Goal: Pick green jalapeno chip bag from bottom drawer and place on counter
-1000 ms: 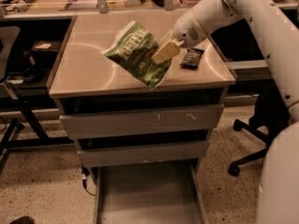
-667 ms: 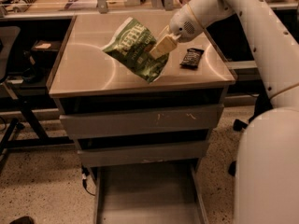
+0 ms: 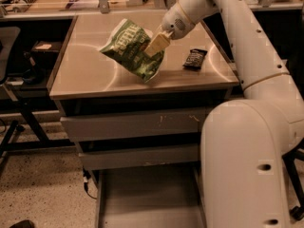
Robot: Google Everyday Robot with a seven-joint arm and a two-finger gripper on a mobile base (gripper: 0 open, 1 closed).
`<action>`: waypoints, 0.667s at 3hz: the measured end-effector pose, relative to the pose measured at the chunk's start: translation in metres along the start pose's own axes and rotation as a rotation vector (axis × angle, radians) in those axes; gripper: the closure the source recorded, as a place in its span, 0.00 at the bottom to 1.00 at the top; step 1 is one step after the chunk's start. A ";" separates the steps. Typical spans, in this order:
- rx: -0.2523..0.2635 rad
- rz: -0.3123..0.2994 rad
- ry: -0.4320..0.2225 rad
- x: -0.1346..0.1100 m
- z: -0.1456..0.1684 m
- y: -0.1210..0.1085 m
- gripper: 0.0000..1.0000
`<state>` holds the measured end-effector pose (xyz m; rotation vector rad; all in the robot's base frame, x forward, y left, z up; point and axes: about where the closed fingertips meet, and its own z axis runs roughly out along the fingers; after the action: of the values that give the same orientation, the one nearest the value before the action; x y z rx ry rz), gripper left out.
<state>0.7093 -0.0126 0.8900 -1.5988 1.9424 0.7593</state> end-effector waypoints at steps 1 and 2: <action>-0.007 0.007 0.021 -0.010 0.018 -0.011 1.00; -0.018 0.004 0.036 -0.023 0.042 -0.018 1.00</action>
Offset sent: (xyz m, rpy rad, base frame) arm 0.0269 0.0369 -0.0140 -0.1405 0.1383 0.1272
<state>0.7327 0.0300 0.8740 -1.6304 1.9701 0.7571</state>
